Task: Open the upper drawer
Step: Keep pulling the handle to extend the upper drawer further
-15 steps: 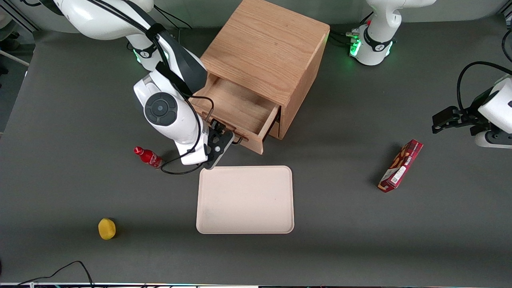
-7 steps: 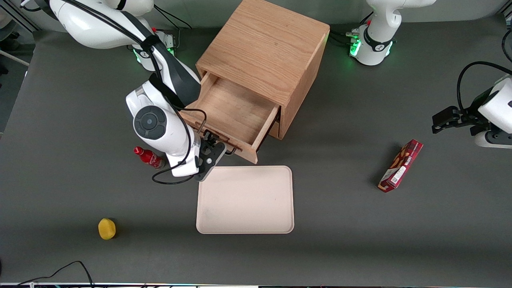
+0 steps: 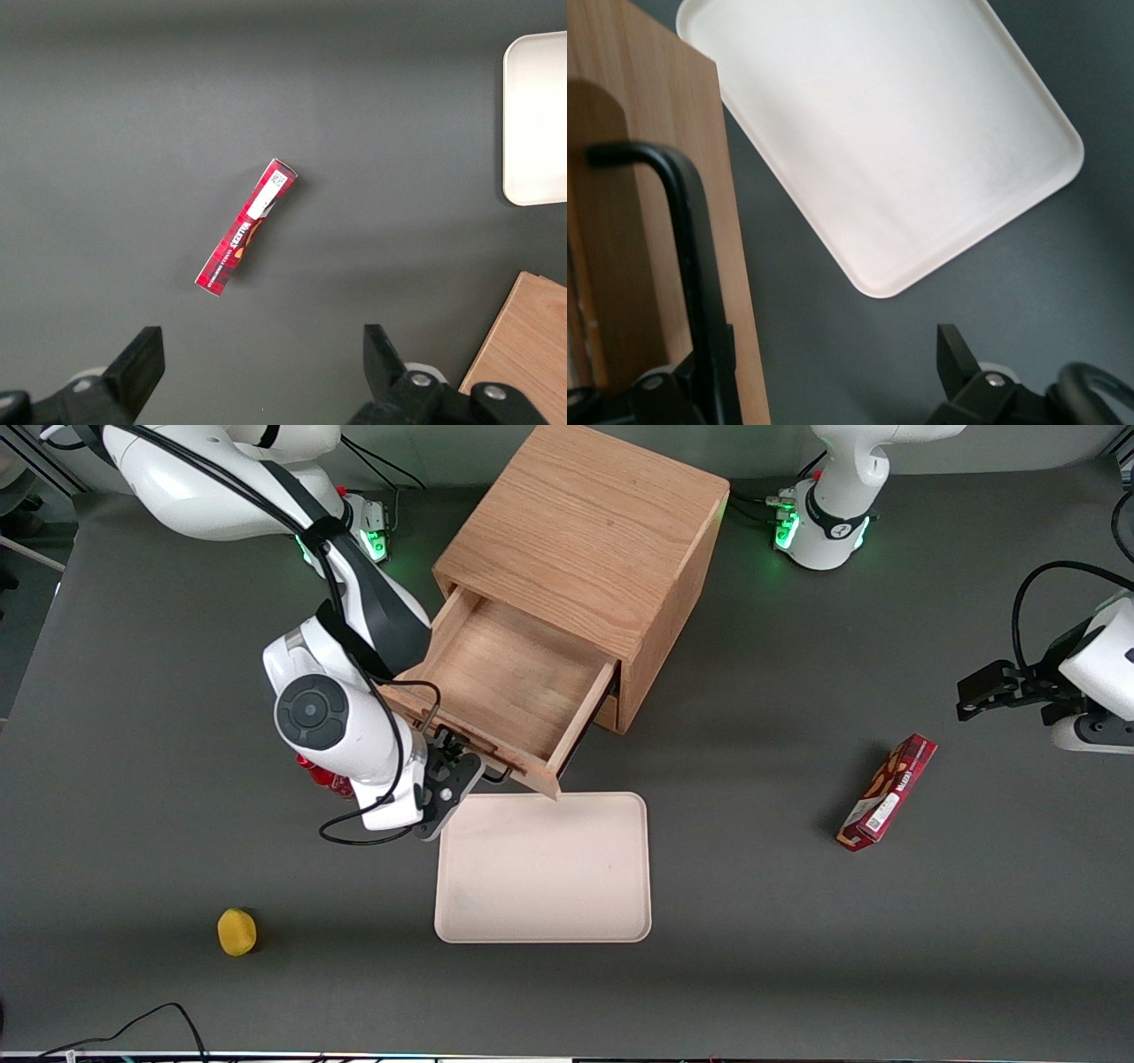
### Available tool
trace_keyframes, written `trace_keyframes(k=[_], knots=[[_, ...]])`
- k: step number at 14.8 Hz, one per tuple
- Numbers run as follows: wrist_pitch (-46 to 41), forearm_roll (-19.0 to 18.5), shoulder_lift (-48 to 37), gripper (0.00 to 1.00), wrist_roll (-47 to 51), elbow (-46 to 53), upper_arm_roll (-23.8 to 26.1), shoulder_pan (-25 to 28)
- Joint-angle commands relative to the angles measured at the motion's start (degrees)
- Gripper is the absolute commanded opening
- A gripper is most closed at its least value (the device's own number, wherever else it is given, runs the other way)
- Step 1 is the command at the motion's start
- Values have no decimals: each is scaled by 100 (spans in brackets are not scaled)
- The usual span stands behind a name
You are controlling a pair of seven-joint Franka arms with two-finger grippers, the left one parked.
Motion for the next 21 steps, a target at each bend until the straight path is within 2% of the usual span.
trace_keyframes(k=[1, 18, 21], knots=[[-18, -145, 212, 100, -208, 404, -55, -3], [-45, -137, 335, 100, -760, 940, -389, -56], [-342, -110, 335, 100, -796, 1082, -398, -56]])
